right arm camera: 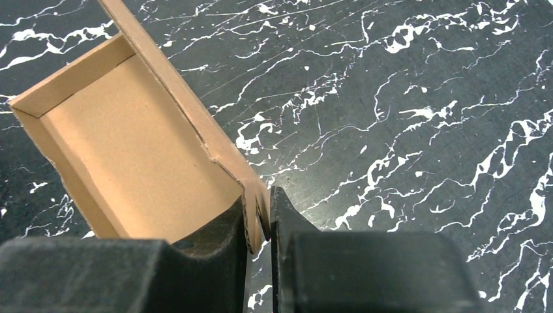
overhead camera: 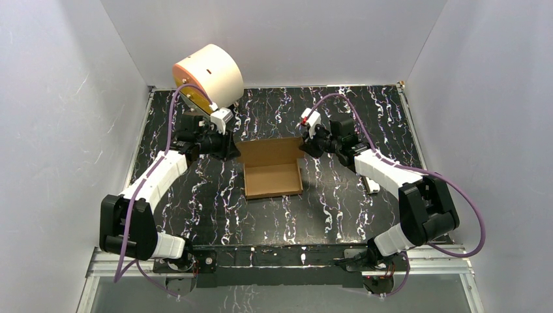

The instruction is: Fold the paper box

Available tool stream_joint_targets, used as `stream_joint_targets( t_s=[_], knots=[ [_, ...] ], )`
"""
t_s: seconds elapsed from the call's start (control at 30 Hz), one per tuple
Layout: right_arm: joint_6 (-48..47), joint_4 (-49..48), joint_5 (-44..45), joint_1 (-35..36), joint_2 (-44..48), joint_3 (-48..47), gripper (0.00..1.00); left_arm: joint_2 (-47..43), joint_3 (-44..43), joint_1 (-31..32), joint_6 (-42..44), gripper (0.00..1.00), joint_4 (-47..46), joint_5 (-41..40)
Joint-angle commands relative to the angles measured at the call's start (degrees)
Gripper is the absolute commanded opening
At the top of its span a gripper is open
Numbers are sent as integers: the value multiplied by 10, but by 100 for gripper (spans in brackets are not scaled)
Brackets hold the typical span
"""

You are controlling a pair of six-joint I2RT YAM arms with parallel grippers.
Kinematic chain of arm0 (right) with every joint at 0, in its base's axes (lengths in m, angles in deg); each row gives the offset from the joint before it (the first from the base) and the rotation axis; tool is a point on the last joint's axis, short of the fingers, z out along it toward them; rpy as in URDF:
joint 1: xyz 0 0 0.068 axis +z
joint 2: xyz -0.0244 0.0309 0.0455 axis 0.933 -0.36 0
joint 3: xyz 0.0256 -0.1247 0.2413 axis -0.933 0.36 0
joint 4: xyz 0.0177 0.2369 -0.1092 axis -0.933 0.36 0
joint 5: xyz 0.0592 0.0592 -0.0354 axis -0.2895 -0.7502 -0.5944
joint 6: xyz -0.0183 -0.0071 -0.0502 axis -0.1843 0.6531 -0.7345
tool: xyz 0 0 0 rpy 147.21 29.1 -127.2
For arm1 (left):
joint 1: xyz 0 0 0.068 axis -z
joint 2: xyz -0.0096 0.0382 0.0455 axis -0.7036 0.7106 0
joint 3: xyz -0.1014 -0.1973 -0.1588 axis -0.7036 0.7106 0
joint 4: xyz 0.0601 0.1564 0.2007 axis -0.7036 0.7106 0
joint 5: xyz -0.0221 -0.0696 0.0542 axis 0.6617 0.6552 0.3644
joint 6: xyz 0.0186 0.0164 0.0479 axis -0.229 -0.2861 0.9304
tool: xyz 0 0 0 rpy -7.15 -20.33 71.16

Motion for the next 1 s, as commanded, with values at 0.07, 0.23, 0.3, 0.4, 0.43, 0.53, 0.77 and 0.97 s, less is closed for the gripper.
stream_joint_targets(
  t_s=[0.07, 0.23, 0.3, 0.4, 0.43, 0.53, 0.77, 0.97],
  knots=[
    [5, -20, -29, 0, 16, -3, 18, -30, 5, 1, 39, 40, -21, -20],
    [-7, -20, -34, 0, 17, 2, 15, -56, 22, -2, 62, 45, -36, -31],
    [-11, -18, -35, 0, 16, 1, 15, -52, 22, -4, 70, 45, -37, -23],
    [-16, -18, -44, 0, 13, 1, 12, -34, 7, -6, 79, 46, -34, -12],
    [-18, -17, -47, 0, 13, 0, 12, -29, 0, -6, 85, 47, -31, -9],
    [-28, -13, -51, 0, 12, -1, 10, -17, -12, -8, 124, 50, -28, -6],
    [-61, 6, -68, 0, 10, -10, 5, -6, -8, -43, 216, 55, -50, 36],
    [-107, 46, -87, 0, -5, -37, 0, 26, -21, -71, 259, 57, -57, 100]
  ],
)
